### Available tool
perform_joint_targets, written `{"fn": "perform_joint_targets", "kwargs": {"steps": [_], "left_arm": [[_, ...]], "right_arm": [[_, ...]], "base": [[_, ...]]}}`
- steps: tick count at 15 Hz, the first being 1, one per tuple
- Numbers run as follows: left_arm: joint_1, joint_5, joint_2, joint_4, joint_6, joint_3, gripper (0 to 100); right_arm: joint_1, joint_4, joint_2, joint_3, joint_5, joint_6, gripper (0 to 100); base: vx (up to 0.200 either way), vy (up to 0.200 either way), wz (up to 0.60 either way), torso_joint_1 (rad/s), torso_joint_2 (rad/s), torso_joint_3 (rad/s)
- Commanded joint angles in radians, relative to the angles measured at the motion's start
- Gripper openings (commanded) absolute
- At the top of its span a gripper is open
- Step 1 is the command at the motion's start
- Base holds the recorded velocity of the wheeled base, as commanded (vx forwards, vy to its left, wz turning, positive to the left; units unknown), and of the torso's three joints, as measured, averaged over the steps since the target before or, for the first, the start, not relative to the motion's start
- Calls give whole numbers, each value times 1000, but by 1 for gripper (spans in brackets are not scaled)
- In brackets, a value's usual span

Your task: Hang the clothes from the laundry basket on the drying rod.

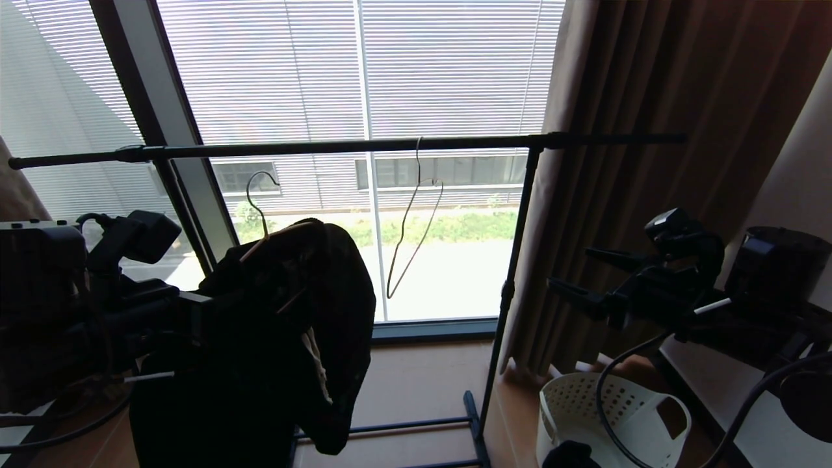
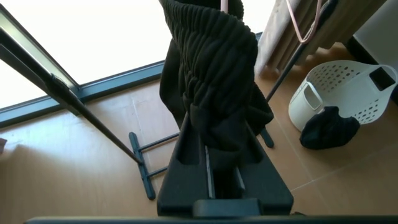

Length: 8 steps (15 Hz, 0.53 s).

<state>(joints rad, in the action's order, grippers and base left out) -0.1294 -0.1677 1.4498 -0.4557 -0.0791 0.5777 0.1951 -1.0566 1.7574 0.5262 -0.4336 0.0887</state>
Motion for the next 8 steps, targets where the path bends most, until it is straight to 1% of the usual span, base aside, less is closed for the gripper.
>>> {"fn": "perform_joint_targets", "kwargs": {"steps": [1, 8], "left_arm": [[1, 5, 1, 0, -5, 1, 0], [-29, 11, -3, -1, -4, -9, 0]], "right_arm": [[0, -13, -6, -8, 0, 2, 100], [0, -17, -19, -12, 0, 3, 100]], "base": [[0, 0, 0, 0, 0, 0], [200, 0, 0, 6, -7, 0]]}}
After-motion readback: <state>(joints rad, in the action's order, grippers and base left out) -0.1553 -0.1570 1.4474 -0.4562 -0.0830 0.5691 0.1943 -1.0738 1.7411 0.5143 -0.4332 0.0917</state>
